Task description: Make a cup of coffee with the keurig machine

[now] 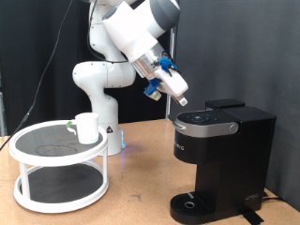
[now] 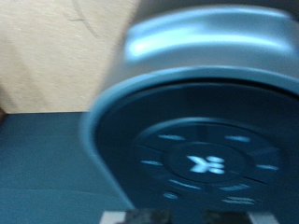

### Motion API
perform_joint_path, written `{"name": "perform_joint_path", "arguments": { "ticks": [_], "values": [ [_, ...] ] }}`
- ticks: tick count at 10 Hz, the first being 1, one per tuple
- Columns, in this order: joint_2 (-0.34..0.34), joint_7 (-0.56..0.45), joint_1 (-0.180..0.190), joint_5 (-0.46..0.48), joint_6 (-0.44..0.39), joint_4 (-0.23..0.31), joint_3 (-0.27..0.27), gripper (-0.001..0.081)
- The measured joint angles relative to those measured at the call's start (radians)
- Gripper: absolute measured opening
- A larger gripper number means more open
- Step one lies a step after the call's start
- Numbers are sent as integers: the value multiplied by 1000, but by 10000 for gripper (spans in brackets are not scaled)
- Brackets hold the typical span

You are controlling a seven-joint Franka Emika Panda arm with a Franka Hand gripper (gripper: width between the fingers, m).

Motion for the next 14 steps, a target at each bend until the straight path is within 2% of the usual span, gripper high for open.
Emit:
{"name": "perform_joint_path", "arguments": {
  "ticks": [3,5,6,9,12,14],
  "values": [
    [-88,5,-13,-56,-143,-61,-28,0],
    [-163,-3,-21,-84,-151,-120,-31,0],
    [-161,-3,-21,-83,-151,-119,-31,0],
    [-176,0,-30,-95,-305,-133,-72,0],
    [-272,-33,-72,-168,-282,-218,-82,0],
    [-331,-67,-97,-216,-334,-251,-110,0]
  ]
}}
